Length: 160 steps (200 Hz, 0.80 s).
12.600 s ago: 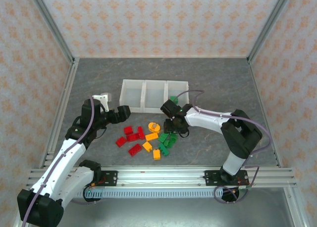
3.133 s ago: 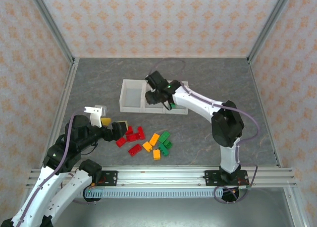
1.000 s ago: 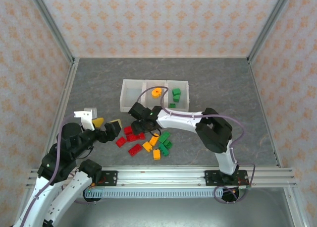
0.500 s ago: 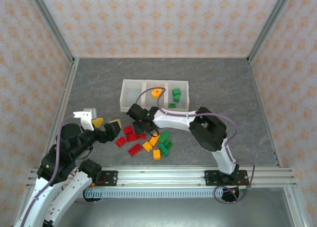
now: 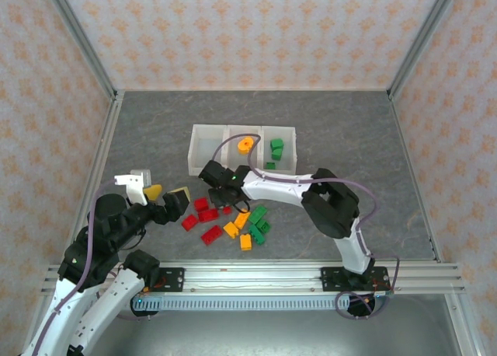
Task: Sort the legos into containers by color
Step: Pick up the lego from the bottom-center of the table, then place the lego in the container.
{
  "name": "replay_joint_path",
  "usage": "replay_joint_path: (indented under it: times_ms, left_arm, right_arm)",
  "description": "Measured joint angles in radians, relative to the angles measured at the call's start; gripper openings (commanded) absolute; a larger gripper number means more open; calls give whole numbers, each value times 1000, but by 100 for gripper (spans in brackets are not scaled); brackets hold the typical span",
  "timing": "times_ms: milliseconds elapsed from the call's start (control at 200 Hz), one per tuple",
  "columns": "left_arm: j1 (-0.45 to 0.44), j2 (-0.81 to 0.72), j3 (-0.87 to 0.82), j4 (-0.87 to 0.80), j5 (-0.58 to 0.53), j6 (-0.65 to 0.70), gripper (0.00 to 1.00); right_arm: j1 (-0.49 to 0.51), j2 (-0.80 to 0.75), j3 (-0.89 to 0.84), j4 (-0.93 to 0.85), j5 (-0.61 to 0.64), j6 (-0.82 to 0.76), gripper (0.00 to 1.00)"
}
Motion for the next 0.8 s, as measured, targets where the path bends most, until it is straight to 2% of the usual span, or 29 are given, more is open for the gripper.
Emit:
replay_joint_path:
  times_ms: [235,466,641,801]
  left_arm:
    - [0,0,0,0,-3,0,99]
    - [0,0,0,0,-8,-1,99]
    - [0,-7,-1,0,-23,-5,99]
    - [0,-24,-2,0,-22,-8,99]
  right_arm:
    - [-24,-87,97,17,2,-13,15]
    - [-137,-79,168,142,-58,12,17]
    - [-208,51,303,219,-114,30,18]
    - [-235,255,513,218,-176,32,21]
